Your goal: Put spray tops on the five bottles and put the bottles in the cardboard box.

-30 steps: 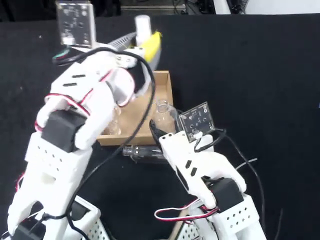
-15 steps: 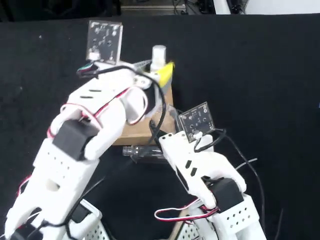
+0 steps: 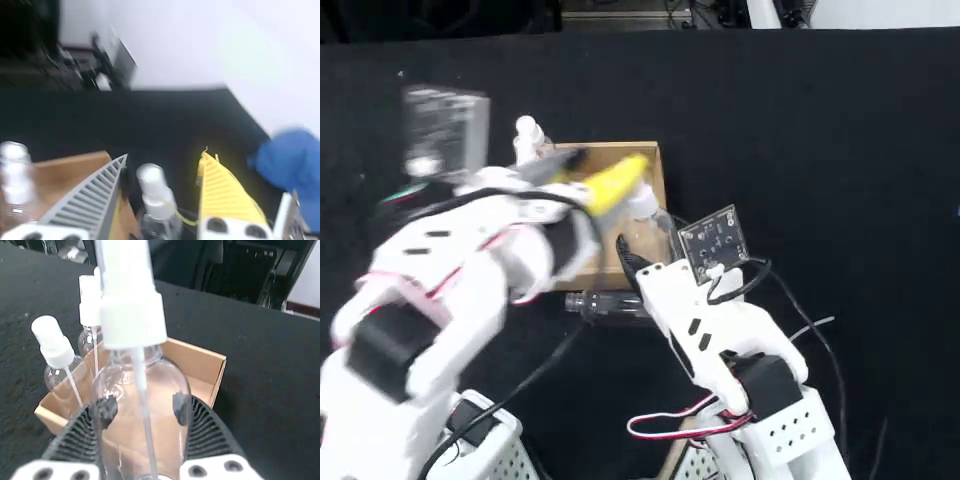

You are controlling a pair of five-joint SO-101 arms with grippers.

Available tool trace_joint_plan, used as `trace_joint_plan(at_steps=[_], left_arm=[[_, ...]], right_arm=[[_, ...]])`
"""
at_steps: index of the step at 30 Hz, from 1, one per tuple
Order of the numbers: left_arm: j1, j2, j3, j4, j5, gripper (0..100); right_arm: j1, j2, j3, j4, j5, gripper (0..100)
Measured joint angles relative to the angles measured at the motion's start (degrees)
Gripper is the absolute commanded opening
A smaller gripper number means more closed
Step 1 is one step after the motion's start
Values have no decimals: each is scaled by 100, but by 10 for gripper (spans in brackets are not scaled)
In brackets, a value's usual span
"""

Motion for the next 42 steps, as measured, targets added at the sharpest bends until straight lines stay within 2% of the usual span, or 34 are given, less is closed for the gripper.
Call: trace_joint_plan(at_steps=[3, 9, 13, 17, 21, 29, 37, 42], left_arm=[[-615, -466, 105, 0, 0, 194], [-2760, -1090, 1415, -202, -229, 152], [-4141, -1380, 2637, -879, -615, 115], [-4967, -1468, 4018, -1881, -659, 116], [-5090, -1477, 5257, -2822, -659, 115], [-5108, -1495, 6963, -4158, -659, 113], [-5125, -1495, 8097, -5688, -659, 113], [-5125, -1495, 8466, -6295, -659, 113]], right_arm=[[0, 0, 185, -598, 0, 10], [0, 0, 308, -1846, 0, 10], [0, 0, 308, -2444, -387, 10], [0, 158, 308, -2875, -642, 10], [0, 1204, 26, -3086, -695, 10], [0, 3578, -615, -3824, -695, 11], [0, 4782, -615, -4440, -695, 13], [0, 5916, -747, -5002, -695, 11]])
